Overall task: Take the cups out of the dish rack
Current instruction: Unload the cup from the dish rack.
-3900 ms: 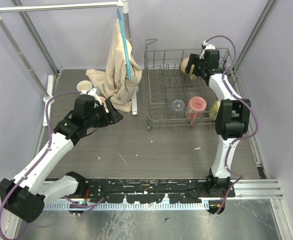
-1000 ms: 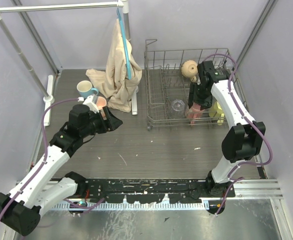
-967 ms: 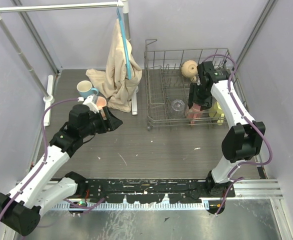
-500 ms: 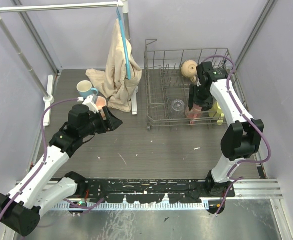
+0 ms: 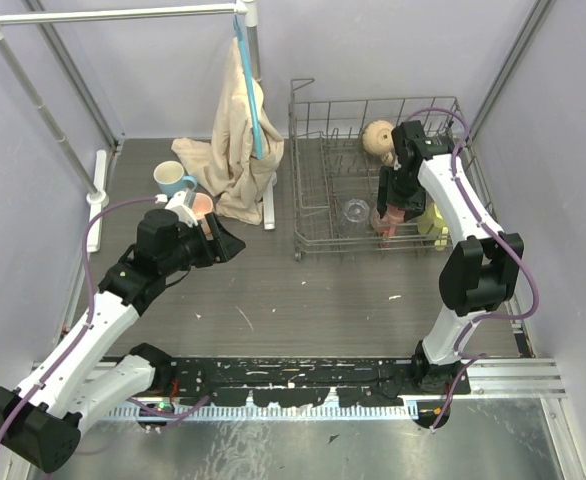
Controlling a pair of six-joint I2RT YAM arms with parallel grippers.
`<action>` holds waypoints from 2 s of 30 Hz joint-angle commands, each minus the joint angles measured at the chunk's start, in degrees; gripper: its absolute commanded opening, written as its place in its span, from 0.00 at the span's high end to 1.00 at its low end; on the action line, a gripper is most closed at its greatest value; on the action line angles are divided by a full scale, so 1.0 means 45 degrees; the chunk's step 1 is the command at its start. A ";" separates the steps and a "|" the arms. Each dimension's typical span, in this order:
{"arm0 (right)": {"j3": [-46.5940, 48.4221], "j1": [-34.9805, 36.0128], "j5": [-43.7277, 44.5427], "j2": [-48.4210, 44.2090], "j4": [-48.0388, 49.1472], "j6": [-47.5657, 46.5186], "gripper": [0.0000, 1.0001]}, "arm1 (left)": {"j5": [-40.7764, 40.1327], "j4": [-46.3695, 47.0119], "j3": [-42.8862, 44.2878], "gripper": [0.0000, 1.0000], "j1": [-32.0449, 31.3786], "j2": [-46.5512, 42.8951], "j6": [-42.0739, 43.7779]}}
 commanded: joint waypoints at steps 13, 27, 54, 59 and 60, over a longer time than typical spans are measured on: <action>0.0051 0.0025 0.0062 -0.0253 0.3107 -0.0163 0.38 | -0.0027 0.0269 -0.0277 0.23 -0.0038 -0.0088 0.0145; -0.0092 0.0023 0.0586 -0.0548 0.3386 -0.0563 0.36 | -0.0161 0.0186 -0.0280 0.23 -0.0043 -0.0049 0.0160; -0.2652 0.0028 0.0645 -0.2064 0.3513 -0.1134 0.36 | -0.0134 0.0103 -0.0272 0.23 -0.0048 -0.0189 0.0084; -0.2875 0.0028 0.0598 -0.1550 0.3881 -0.1229 0.36 | -0.0147 0.0113 -0.0312 0.23 -0.0038 -0.0154 0.0101; -0.2891 0.0028 0.0588 -0.1496 0.3955 -0.1225 0.36 | -0.0134 0.0096 -0.0316 0.23 -0.0038 -0.0127 0.0116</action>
